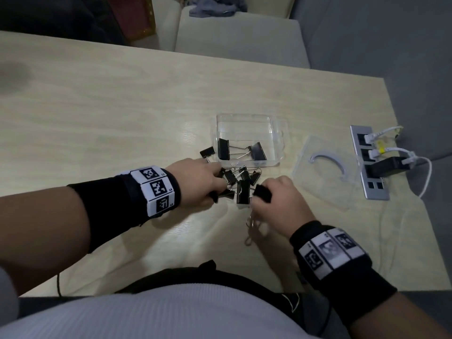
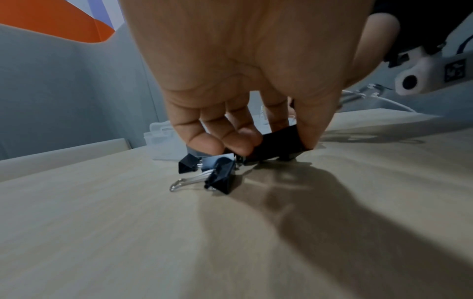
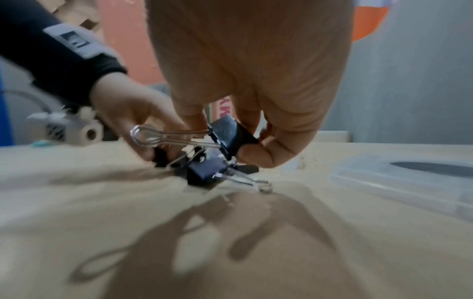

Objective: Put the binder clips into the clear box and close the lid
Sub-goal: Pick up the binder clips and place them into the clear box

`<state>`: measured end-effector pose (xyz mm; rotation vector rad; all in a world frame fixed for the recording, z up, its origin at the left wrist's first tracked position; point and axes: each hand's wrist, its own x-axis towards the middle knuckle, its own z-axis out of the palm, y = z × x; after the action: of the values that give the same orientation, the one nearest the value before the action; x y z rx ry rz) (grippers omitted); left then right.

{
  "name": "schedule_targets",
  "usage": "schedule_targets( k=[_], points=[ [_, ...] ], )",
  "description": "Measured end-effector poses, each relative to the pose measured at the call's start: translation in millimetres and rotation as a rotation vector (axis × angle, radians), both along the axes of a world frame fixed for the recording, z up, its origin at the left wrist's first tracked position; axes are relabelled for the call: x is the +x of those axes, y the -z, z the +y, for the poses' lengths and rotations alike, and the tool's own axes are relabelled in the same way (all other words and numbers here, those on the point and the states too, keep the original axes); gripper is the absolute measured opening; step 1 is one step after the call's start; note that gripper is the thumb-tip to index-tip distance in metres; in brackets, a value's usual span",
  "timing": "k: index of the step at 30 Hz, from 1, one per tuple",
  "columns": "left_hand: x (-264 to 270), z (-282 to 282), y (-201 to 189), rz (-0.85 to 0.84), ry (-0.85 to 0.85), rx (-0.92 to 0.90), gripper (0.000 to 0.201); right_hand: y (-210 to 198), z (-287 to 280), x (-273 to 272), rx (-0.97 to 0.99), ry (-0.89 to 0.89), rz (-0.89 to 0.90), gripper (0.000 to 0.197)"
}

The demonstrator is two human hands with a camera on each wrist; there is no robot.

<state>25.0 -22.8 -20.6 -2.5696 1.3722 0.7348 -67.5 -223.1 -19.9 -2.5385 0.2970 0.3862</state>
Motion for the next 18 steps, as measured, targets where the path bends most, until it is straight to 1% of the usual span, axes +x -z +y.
schedule_targets(
  k=[2,5,8,10,11,13,15,18],
  points=[
    [-1.4,1.5,1.9,-0.004,-0.019,-0.017,0.031,-9.8,-8.2,12.0,0.094,0.09,-0.102,0.02],
    [-5.1,2.4,2.8,0.006,-0.052,-0.044,0.021,-18.3,-21.9,36.8,0.185,0.222,-0.171,0.023],
    [-6.1,1.5,1.1,0.004,-0.056,-0.051,0.022,-25.5,-31.6,58.8,0.169,0.256,-0.204,0.021],
    [-4.5,0.4,-1.7,-0.006,-0.051,-0.048,0.025,-28.8,-35.1,72.7,0.145,0.272,-0.223,0.023],
    [-3.0,-0.4,-2.6,-0.007,-0.044,-0.042,0.027,-28.9,-35.5,79.7,0.144,0.271,-0.218,0.025],
    [0.1,-2.4,-4.6,-0.007,-0.031,-0.036,0.036,-25.0,-32.6,93.2,0.207,0.246,-0.165,0.026],
    [2.1,-5.0,-8.0,-0.047,-0.031,-0.088,0.043,-18.5,-25.1,102.5,0.273,0.205,-0.066,0.025],
    [5.9,-8.2,-11.4,-0.112,-0.088,-0.165,0.054,-9.2,-15.9,111.1,0.304,0.183,0.049,0.027]
  ],
)
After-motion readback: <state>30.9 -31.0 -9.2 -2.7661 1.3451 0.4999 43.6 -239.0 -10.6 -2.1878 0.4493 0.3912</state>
